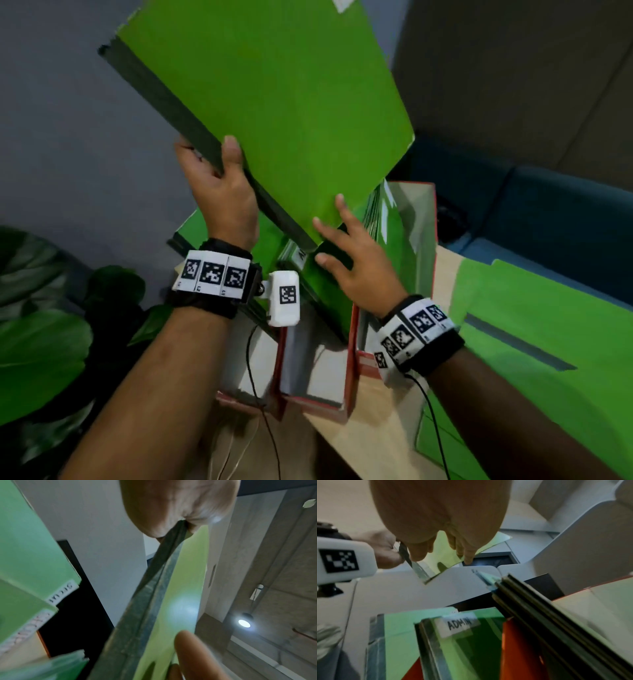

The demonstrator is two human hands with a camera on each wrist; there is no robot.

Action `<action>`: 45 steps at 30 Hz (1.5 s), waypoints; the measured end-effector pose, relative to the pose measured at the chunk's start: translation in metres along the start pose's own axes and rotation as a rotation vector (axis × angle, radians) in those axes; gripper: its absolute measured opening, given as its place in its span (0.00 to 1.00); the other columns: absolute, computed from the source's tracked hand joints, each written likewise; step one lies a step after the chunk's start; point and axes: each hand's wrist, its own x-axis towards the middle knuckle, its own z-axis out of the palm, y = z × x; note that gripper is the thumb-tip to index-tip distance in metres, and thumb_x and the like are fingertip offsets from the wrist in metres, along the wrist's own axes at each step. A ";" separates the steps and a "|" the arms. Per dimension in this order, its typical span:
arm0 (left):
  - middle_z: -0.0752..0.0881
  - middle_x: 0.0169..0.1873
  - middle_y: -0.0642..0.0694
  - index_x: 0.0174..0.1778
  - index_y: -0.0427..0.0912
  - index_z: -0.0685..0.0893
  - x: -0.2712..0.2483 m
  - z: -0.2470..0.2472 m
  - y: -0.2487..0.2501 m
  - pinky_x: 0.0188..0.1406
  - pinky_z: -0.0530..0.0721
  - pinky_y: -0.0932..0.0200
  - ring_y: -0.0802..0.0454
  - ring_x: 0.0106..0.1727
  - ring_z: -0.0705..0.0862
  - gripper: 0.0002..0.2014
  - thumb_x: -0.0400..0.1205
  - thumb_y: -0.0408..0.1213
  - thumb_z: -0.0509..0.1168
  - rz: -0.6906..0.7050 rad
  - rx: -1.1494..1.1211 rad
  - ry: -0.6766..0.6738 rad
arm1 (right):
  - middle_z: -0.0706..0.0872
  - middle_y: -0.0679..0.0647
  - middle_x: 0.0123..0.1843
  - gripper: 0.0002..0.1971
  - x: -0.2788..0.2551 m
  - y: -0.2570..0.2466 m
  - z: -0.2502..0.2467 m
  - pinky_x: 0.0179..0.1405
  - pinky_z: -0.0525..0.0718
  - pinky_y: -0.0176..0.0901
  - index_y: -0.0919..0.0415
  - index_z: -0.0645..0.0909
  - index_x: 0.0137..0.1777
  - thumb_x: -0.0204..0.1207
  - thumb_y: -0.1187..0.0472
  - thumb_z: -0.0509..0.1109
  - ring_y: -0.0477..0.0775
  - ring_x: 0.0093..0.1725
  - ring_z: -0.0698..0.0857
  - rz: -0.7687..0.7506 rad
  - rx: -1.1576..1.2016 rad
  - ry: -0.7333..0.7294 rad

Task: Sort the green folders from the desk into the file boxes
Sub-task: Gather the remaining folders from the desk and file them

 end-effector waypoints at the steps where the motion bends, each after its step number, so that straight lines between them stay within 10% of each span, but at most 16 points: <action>1: 0.81 0.46 0.50 0.59 0.45 0.70 0.005 -0.010 0.000 0.53 0.79 0.65 0.64 0.45 0.82 0.12 0.84 0.28 0.61 0.008 0.002 0.048 | 0.46 0.45 0.86 0.25 0.003 -0.002 0.009 0.74 0.52 0.26 0.46 0.69 0.77 0.81 0.56 0.68 0.45 0.84 0.52 -0.024 -0.019 -0.053; 4: 0.79 0.46 0.49 0.63 0.39 0.69 0.017 -0.037 -0.002 0.52 0.80 0.63 0.64 0.43 0.81 0.15 0.83 0.30 0.63 -0.002 0.031 0.221 | 0.44 0.41 0.86 0.25 0.005 -0.001 0.031 0.74 0.58 0.37 0.44 0.67 0.78 0.82 0.55 0.65 0.44 0.84 0.49 -0.031 -0.032 -0.176; 10: 0.71 0.75 0.37 0.80 0.34 0.57 0.011 -0.074 -0.021 0.74 0.74 0.41 0.35 0.72 0.74 0.38 0.76 0.37 0.66 -0.111 0.206 0.368 | 0.45 0.38 0.85 0.30 0.002 0.002 0.059 0.77 0.62 0.45 0.43 0.58 0.82 0.82 0.52 0.65 0.39 0.82 0.51 0.055 0.036 -0.285; 12: 0.63 0.75 0.47 0.82 0.31 0.52 -0.003 -0.069 -0.025 0.79 0.62 0.65 0.51 0.76 0.66 0.39 0.77 0.33 0.65 -0.146 0.241 0.314 | 0.45 0.39 0.85 0.31 -0.001 0.004 0.065 0.78 0.61 0.47 0.45 0.55 0.83 0.83 0.50 0.63 0.39 0.82 0.49 0.096 0.052 -0.311; 16: 0.69 0.69 0.49 0.77 0.30 0.57 -0.036 -0.056 -0.029 0.71 0.59 0.79 0.62 0.70 0.67 0.33 0.77 0.29 0.63 -0.122 0.290 0.220 | 0.47 0.41 0.85 0.31 -0.008 0.009 0.073 0.78 0.63 0.48 0.46 0.53 0.83 0.83 0.46 0.59 0.43 0.83 0.50 0.196 0.056 -0.276; 20: 0.66 0.41 0.62 0.64 0.39 0.67 -0.061 -0.041 -0.017 0.42 0.68 0.89 0.92 0.36 0.73 0.19 0.81 0.18 0.62 -0.188 0.299 0.088 | 0.48 0.41 0.85 0.32 -0.012 0.016 0.077 0.72 0.70 0.50 0.47 0.52 0.83 0.83 0.46 0.61 0.46 0.83 0.56 0.226 -0.025 -0.260; 22: 0.65 0.36 0.59 0.51 0.51 0.66 -0.067 -0.037 -0.017 0.33 0.71 0.86 0.88 0.29 0.74 0.21 0.81 0.16 0.60 -0.220 0.338 0.001 | 0.48 0.42 0.85 0.33 -0.013 0.020 0.077 0.73 0.69 0.50 0.48 0.52 0.83 0.83 0.47 0.62 0.47 0.82 0.57 0.246 -0.006 -0.248; 24: 0.69 0.32 0.54 0.61 0.47 0.68 -0.065 -0.042 -0.029 0.27 0.75 0.76 0.72 0.23 0.76 0.20 0.81 0.20 0.61 -0.306 0.358 -0.069 | 0.49 0.44 0.86 0.33 -0.013 0.021 0.076 0.77 0.67 0.52 0.49 0.52 0.83 0.83 0.47 0.62 0.48 0.82 0.57 0.293 0.019 -0.250; 27: 0.68 0.31 0.51 0.66 0.42 0.69 -0.063 -0.045 -0.044 0.28 0.76 0.64 0.66 0.24 0.71 0.21 0.80 0.26 0.65 -0.373 0.459 -0.177 | 0.48 0.47 0.86 0.36 -0.010 0.021 0.076 0.78 0.66 0.57 0.45 0.46 0.84 0.82 0.51 0.64 0.53 0.82 0.59 0.324 0.045 -0.284; 31: 0.71 0.35 0.52 0.68 0.34 0.70 -0.064 -0.048 -0.052 0.30 0.76 0.75 0.72 0.28 0.75 0.20 0.81 0.30 0.66 -0.424 0.540 -0.283 | 0.45 0.49 0.86 0.43 -0.011 0.025 0.076 0.68 0.75 0.59 0.29 0.33 0.79 0.82 0.54 0.64 0.59 0.75 0.72 0.310 -0.053 -0.360; 35: 0.79 0.63 0.50 0.78 0.46 0.67 -0.047 -0.048 -0.044 0.57 0.81 0.66 0.70 0.56 0.79 0.24 0.85 0.37 0.63 -0.321 0.524 -0.255 | 0.45 0.47 0.86 0.40 -0.015 0.031 0.077 0.68 0.76 0.58 0.33 0.37 0.81 0.83 0.57 0.63 0.60 0.76 0.72 0.348 -0.103 -0.419; 39: 0.81 0.57 0.55 0.71 0.45 0.76 -0.036 -0.052 -0.048 0.35 0.77 0.83 0.85 0.36 0.77 0.20 0.83 0.31 0.65 -0.241 0.552 -0.208 | 0.40 0.48 0.86 0.45 -0.018 0.032 0.085 0.48 0.87 0.49 0.41 0.35 0.82 0.81 0.66 0.64 0.60 0.57 0.86 0.402 -0.146 -0.480; 45: 0.80 0.60 0.51 0.58 0.44 0.79 -0.053 -0.063 -0.059 0.43 0.78 0.78 0.69 0.46 0.79 0.15 0.77 0.31 0.72 -0.354 0.779 -0.331 | 0.37 0.51 0.86 0.41 -0.020 0.033 0.088 0.69 0.77 0.55 0.54 0.39 0.84 0.80 0.65 0.63 0.64 0.74 0.75 0.424 -0.115 -0.508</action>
